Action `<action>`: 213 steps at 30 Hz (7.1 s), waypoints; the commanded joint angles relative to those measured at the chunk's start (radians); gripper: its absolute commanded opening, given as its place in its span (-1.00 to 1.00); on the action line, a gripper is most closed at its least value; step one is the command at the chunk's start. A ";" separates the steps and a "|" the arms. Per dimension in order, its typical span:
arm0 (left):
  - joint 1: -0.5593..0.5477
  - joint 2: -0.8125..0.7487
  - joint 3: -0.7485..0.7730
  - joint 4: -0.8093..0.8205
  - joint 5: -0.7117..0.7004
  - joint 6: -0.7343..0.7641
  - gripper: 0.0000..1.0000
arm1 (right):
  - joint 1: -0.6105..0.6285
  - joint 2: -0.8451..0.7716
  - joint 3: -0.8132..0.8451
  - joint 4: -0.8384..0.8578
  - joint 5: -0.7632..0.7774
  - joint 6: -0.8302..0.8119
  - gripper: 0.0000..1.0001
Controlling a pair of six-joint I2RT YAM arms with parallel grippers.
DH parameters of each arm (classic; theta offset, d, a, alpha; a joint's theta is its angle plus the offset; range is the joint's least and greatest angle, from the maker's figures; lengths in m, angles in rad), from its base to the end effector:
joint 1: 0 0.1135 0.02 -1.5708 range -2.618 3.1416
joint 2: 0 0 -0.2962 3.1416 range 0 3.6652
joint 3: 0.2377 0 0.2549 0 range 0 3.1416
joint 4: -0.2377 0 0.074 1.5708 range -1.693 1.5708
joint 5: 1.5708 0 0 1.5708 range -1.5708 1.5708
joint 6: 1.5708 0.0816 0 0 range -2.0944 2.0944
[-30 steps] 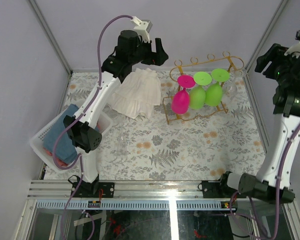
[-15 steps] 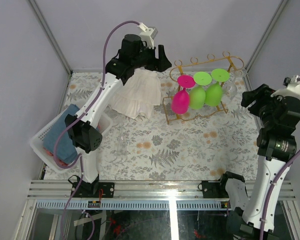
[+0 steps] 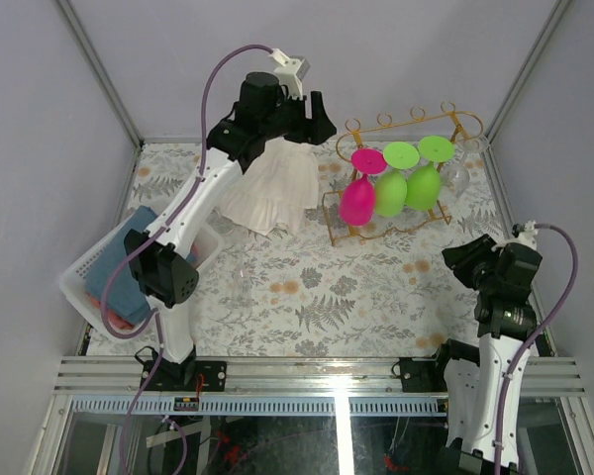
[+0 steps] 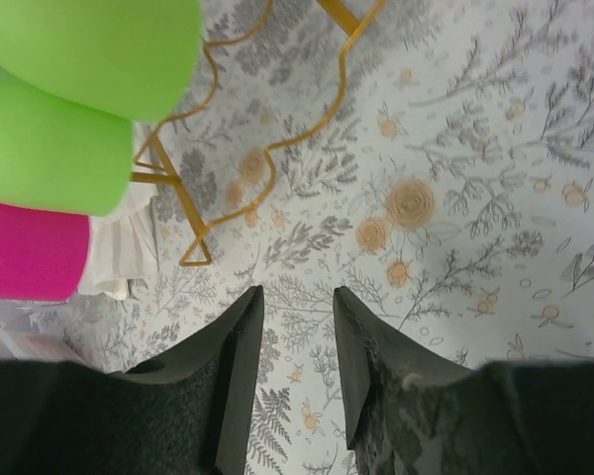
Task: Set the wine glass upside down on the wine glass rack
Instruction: Adjust the wine rack at the center of the board.
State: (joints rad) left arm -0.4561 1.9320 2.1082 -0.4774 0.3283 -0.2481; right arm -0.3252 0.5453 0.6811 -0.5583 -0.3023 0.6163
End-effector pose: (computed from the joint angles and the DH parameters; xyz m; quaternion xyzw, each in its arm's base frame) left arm 0.4395 -0.2449 0.4482 0.1789 0.7800 -0.3253 0.5038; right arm 0.1429 -0.0225 0.2979 0.3036 0.7769 0.2030 0.5129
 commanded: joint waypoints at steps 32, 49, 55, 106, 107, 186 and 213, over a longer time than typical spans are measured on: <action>0.043 0.432 -0.026 0.230 -0.010 -0.201 0.02 | 0.006 0.469 -0.245 0.630 0.030 0.245 -0.56; -0.001 0.518 0.023 0.146 -0.135 -0.210 -0.14 | 0.006 0.734 -0.156 0.740 0.023 0.245 -0.93; -0.002 0.496 -0.039 0.137 -0.139 -0.199 -0.15 | 0.006 0.889 -0.067 0.784 -0.015 0.261 -0.99; -0.121 0.286 -0.434 0.196 -0.153 -0.194 -0.27 | 0.125 1.347 0.354 0.732 -0.019 0.214 -1.00; -0.124 0.281 -0.447 0.202 -0.155 -0.195 -0.27 | 0.129 1.353 0.357 0.737 -0.024 0.217 -1.00; -0.453 0.159 -0.872 0.431 -0.252 -0.334 -0.29 | 0.307 1.470 0.393 0.767 -0.129 0.080 -1.00; -0.451 0.050 -0.988 0.448 -0.342 -0.333 -0.16 | 0.117 1.383 0.353 0.750 -0.094 0.045 -0.48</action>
State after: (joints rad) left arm -0.9028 1.9823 1.1641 0.0597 0.0399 -0.5911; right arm -0.1703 1.9800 1.0447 0.2432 -0.4576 0.6960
